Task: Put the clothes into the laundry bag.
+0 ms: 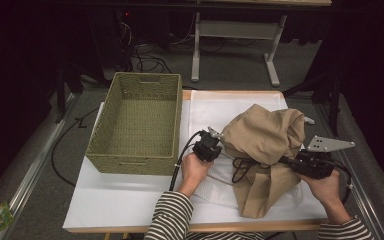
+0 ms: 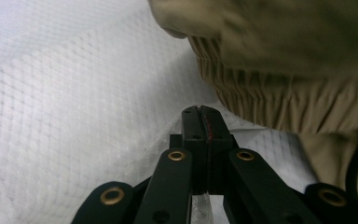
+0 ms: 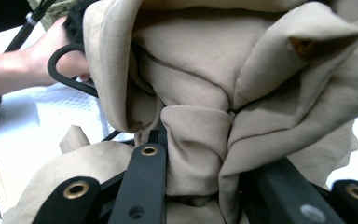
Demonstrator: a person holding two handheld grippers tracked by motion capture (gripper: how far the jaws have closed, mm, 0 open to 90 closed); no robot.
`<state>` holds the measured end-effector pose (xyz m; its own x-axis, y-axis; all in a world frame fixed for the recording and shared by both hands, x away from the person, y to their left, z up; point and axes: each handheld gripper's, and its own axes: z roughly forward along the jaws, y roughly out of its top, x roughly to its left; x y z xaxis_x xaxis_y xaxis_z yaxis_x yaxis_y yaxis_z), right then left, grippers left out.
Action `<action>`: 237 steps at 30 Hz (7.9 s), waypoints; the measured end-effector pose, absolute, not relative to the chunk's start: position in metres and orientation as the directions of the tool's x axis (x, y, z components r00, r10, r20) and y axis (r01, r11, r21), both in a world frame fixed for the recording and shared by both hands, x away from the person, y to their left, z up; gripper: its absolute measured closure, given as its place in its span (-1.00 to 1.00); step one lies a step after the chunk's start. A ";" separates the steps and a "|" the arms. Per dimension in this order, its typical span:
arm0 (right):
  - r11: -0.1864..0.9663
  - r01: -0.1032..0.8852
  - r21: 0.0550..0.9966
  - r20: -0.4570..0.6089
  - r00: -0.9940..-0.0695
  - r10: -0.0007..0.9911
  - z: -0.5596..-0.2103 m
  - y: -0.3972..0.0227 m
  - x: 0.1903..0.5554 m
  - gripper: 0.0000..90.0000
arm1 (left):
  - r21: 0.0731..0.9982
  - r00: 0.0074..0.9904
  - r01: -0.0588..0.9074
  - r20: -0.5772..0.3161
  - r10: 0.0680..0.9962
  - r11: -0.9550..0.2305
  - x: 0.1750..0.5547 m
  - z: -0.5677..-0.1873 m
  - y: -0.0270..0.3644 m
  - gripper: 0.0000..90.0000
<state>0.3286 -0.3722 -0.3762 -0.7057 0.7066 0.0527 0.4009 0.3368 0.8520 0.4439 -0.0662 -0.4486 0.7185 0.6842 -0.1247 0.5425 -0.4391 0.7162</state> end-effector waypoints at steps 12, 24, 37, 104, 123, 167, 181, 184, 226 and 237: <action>0.424 0.410 0.808 0.048 -0.762 0.646 -0.399 -0.354 0.327 0.68 | 0.784 0.705 0.532 -0.200 0.681 -0.320 0.449 -0.423 -0.059 1.00; 0.497 0.462 0.735 0.044 -0.763 0.645 -0.437 -0.330 0.343 0.57 | 0.807 0.715 0.507 -0.199 0.670 -0.301 0.447 -0.412 -0.053 1.00; 0.459 0.457 0.762 0.000 -0.708 0.706 -0.414 -0.356 0.326 -0.08 | 0.813 0.713 0.502 -0.196 0.673 -0.294 0.447 -0.412 -0.051 1.00; 0.558 0.416 0.718 0.129 -0.867 0.481 -0.406 -0.296 0.365 0.90 | 0.838 0.747 0.470 -0.210 0.631 -0.278 0.448 -0.383 -0.063 1.00; 0.491 0.531 0.690 0.068 -0.724 0.687 -0.437 -0.281 0.404 0.78 | 0.862 0.771 0.423 -0.180 0.611 -0.280 0.431 -0.374 -0.058 1.00; 0.241 0.657 0.714 0.174 -0.501 0.848 -0.397 -0.372 0.409 0.41 | 0.863 0.772 0.417 -0.170 0.613 -0.286 0.433 -0.372 -0.055 1.00; 0.253 0.609 0.752 0.142 -0.524 0.840 -0.388 -0.362 0.401 0.00 | 0.864 0.776 0.411 -0.165 0.609 -0.291 0.432 -0.370 -0.058 1.00; 0.204 0.649 0.733 0.180 -0.474 0.862 -0.395 -0.369 0.406 -0.24 | 0.864 0.776 0.410 -0.164 0.609 -0.291 0.432 -0.370 -0.058 1.00; 0.592 0.468 0.656 -0.128 -0.704 0.699 -0.425 -0.294 0.392 0.78 | 0.895 0.824 0.345 -0.145 0.547 -0.284 0.417 -0.349 -0.068 1.00; 0.512 0.415 0.752 -0.084 -0.710 0.699 -0.403 -0.308 0.377 0.45 | 0.880 0.809 0.350 -0.111 0.577 -0.322 0.419 -0.355 -0.067 1.00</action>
<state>0.3774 -0.3081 -0.4026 -0.7100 0.6991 -0.0842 0.4149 0.5120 0.7521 0.4194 -0.0665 -0.3555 0.8089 0.5774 -0.1109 0.3502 -0.3216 0.8798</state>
